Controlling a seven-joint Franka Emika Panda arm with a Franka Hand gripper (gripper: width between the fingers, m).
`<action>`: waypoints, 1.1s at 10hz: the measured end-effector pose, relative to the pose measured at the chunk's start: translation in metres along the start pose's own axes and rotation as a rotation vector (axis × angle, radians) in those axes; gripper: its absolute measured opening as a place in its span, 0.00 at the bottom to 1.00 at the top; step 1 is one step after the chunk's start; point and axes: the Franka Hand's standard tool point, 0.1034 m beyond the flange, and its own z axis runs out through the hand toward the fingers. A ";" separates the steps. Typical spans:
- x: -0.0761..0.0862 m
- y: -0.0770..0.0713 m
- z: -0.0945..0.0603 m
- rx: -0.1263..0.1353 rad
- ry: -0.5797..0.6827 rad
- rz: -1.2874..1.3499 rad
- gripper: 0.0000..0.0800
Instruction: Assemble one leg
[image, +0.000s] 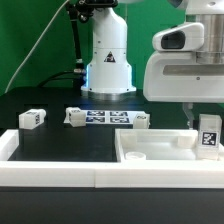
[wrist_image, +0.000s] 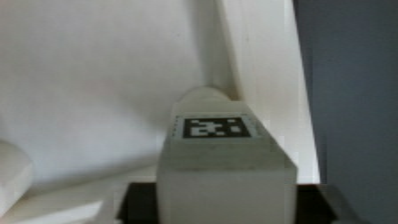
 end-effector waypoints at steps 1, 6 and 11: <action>0.000 0.000 0.000 0.000 0.000 0.000 0.36; 0.001 0.001 0.000 0.015 0.003 0.287 0.36; 0.000 0.002 0.001 0.052 0.035 0.954 0.36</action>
Offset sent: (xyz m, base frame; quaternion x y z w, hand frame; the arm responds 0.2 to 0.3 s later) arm 0.0010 -0.0048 0.0024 0.0059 0.0011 0.0324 0.9995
